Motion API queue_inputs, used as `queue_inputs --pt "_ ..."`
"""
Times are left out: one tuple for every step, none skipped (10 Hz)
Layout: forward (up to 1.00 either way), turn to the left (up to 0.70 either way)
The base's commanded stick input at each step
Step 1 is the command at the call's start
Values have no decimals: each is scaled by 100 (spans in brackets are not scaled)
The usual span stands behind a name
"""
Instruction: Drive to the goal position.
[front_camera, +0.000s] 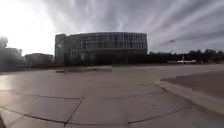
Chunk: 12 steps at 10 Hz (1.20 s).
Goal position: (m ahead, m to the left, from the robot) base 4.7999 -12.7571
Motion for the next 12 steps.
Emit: queue_inputs --pt "85 0" --pt "85 -1" --pt "85 -17" --pt "85 -33" --pt "85 -16" --pt "85 0" --pt "85 0" --pt "85 0" --pt "85 0" --pt "85 0" --pt "85 0" --pt "85 0"
